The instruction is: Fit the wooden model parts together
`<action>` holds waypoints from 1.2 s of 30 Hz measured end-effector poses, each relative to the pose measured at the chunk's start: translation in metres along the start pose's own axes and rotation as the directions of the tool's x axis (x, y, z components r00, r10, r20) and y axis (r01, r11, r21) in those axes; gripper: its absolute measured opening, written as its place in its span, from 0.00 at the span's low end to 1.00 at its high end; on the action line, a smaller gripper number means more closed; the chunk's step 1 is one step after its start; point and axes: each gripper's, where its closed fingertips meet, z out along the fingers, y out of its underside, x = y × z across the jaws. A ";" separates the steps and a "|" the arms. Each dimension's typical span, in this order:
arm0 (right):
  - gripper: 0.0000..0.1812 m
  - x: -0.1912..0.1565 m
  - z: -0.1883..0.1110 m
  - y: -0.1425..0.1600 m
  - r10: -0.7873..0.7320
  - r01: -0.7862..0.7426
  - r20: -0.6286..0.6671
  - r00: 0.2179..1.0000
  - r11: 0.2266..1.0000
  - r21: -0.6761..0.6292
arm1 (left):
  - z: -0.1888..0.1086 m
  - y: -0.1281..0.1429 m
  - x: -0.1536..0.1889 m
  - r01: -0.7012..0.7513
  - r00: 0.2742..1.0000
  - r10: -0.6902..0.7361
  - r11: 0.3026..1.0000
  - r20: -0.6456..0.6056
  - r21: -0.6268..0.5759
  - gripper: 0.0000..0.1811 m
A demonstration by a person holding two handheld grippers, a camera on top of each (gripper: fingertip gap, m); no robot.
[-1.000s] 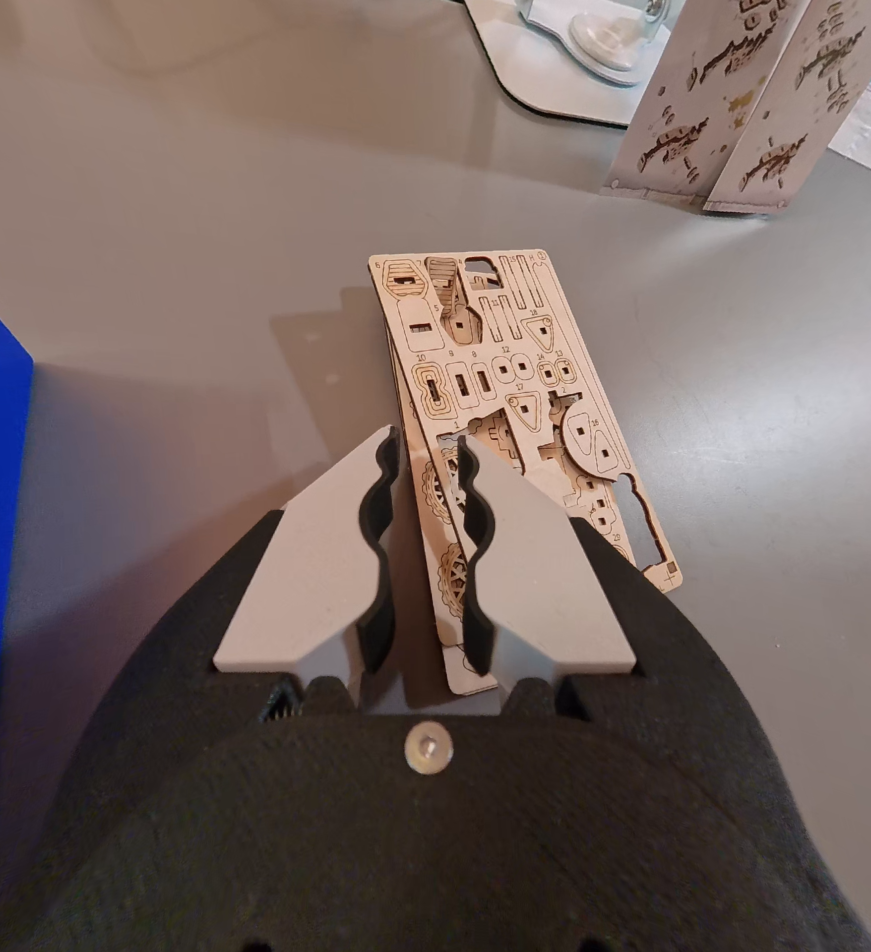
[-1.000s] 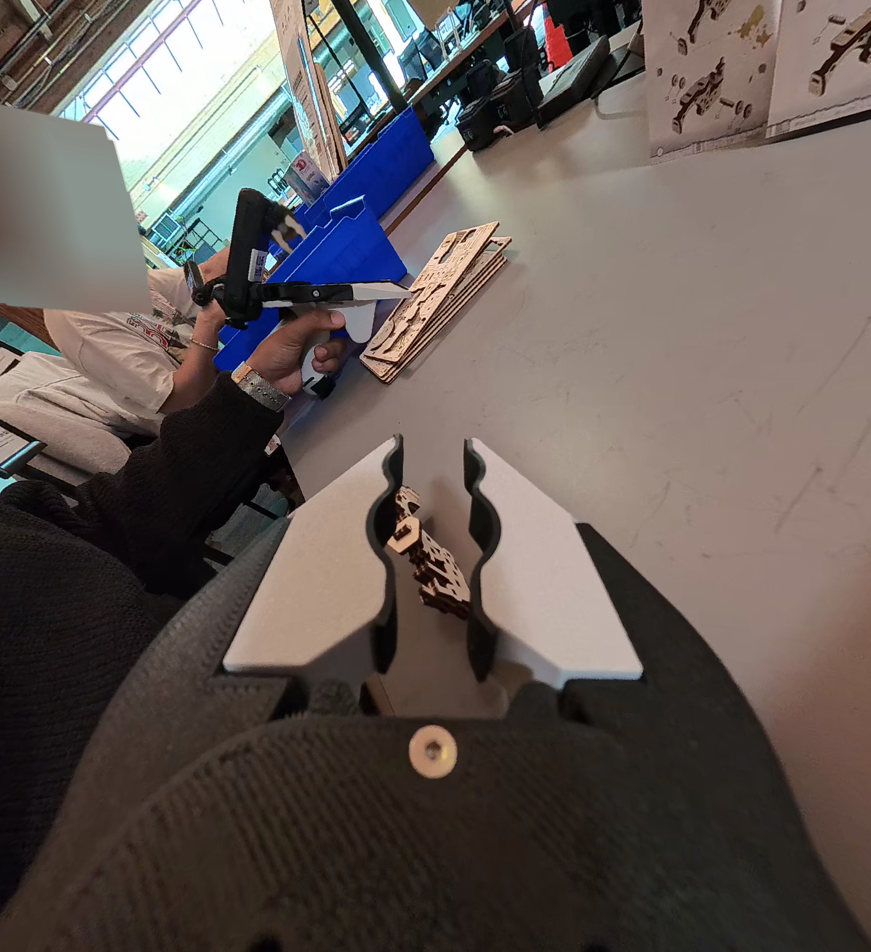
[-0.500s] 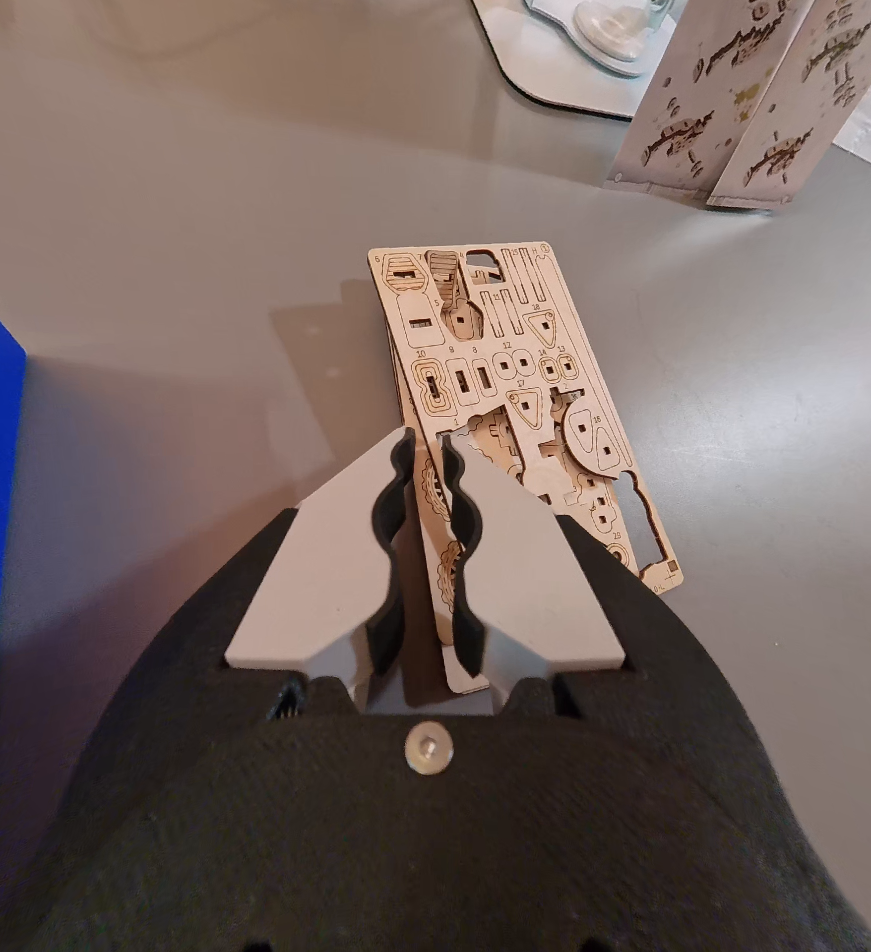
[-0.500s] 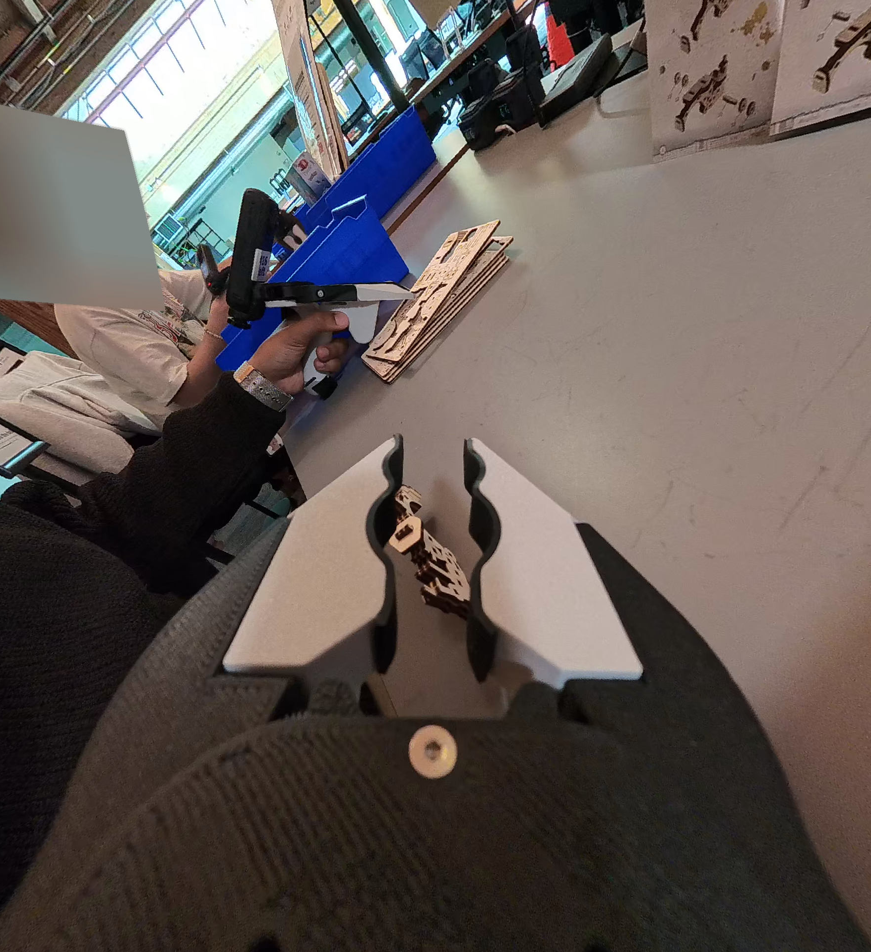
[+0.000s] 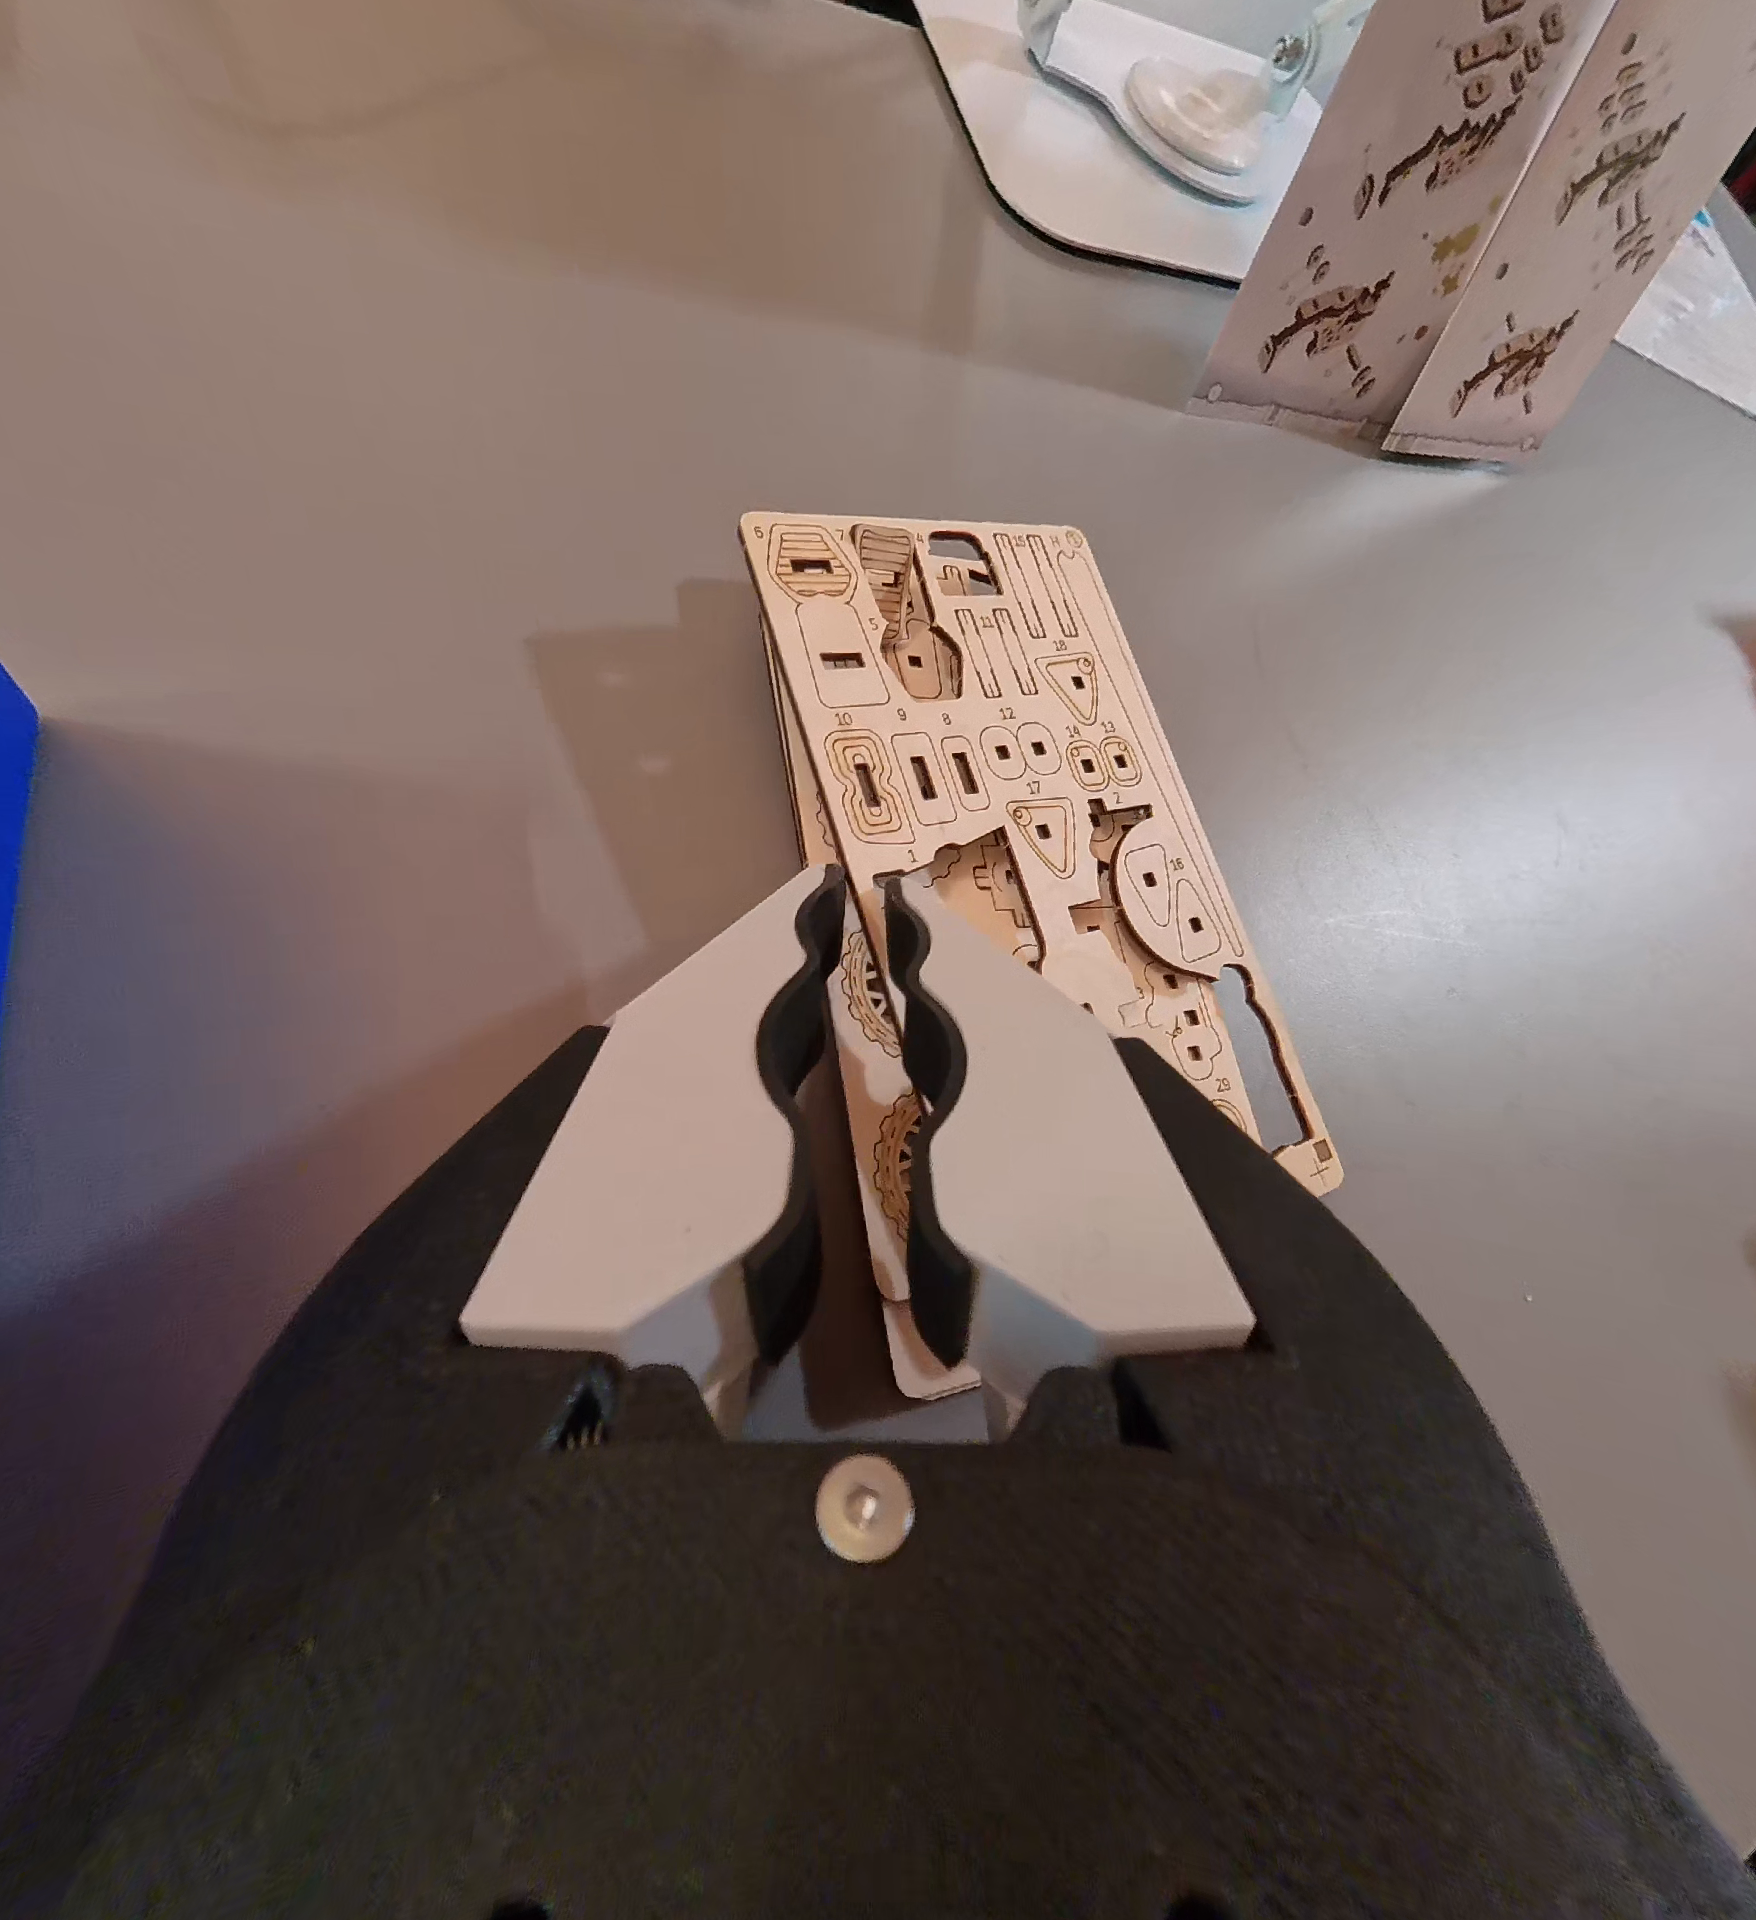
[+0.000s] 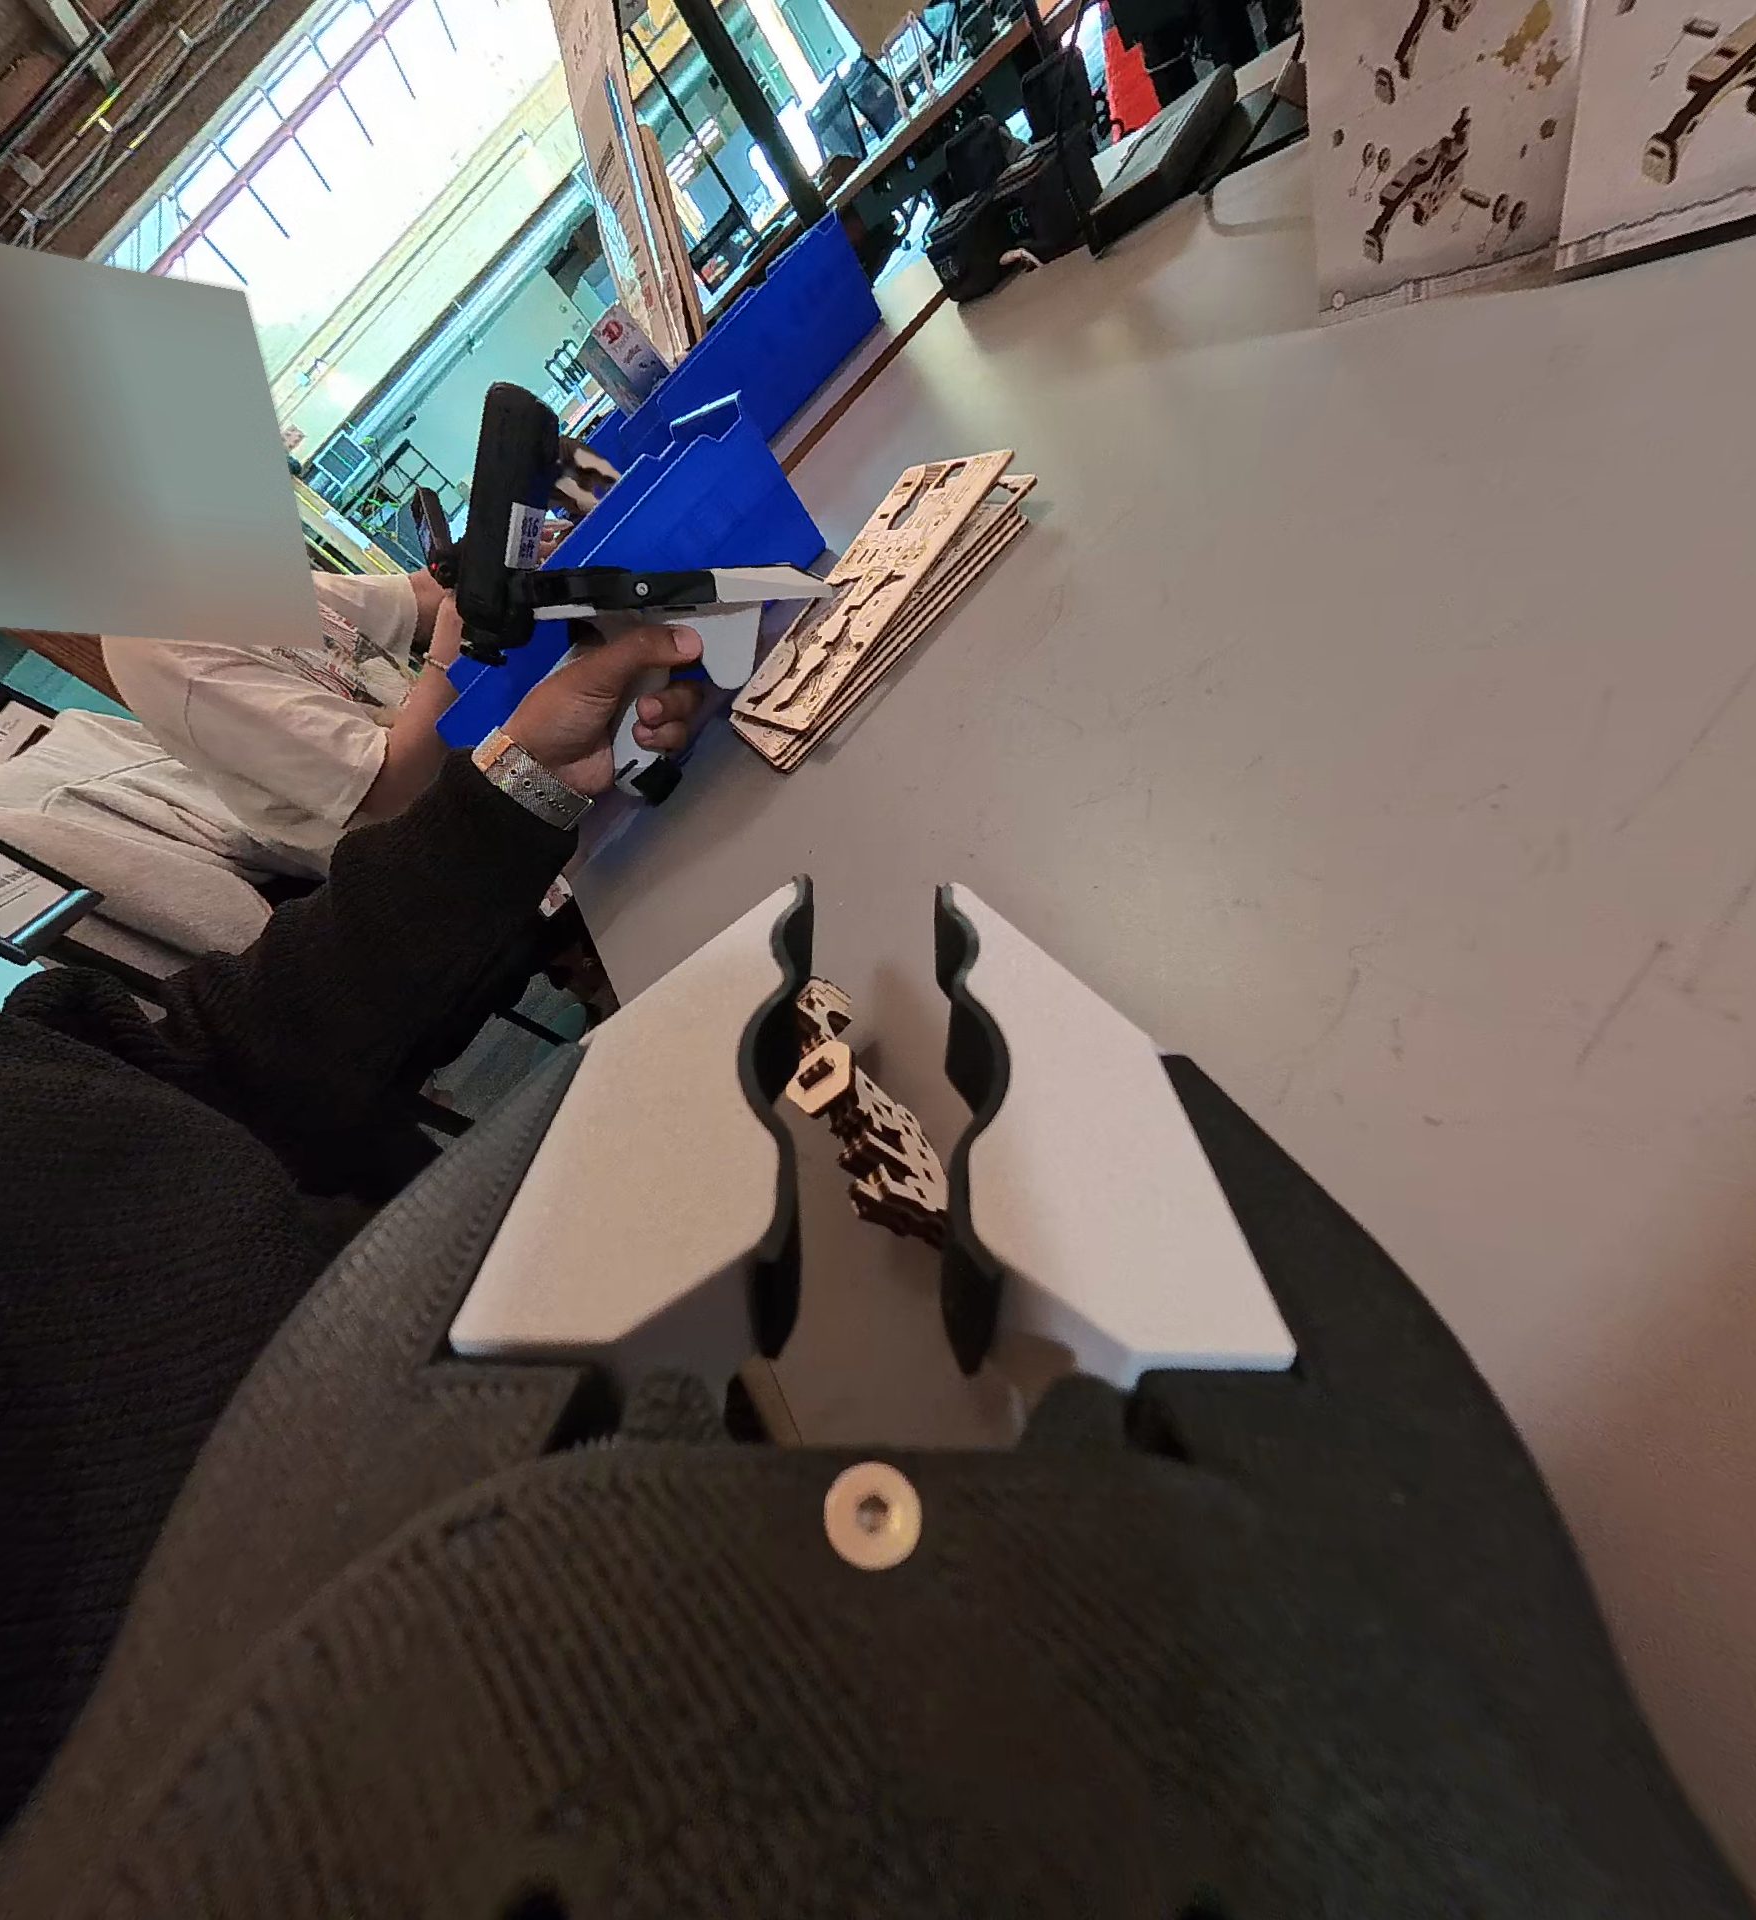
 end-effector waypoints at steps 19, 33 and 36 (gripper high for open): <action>0.13 0.000 0.000 0.001 0.001 -0.001 0.002 1.000 1.000 -0.003 | -0.004 -0.008 0.006 -0.006 0.999 0.008 0.998 -0.038 0.055 0.03; 0.13 -0.001 0.000 0.000 0.001 -0.001 0.003 1.000 1.000 -0.002 | -0.008 -0.017 0.015 -0.019 0.996 0.028 0.994 -0.080 0.107 0.03; 0.12 -0.001 0.000 0.000 0.001 -0.001 0.003 1.000 1.000 -0.003 | -0.009 -0.019 0.017 -0.019 0.995 0.030 0.993 -0.091 0.117 0.03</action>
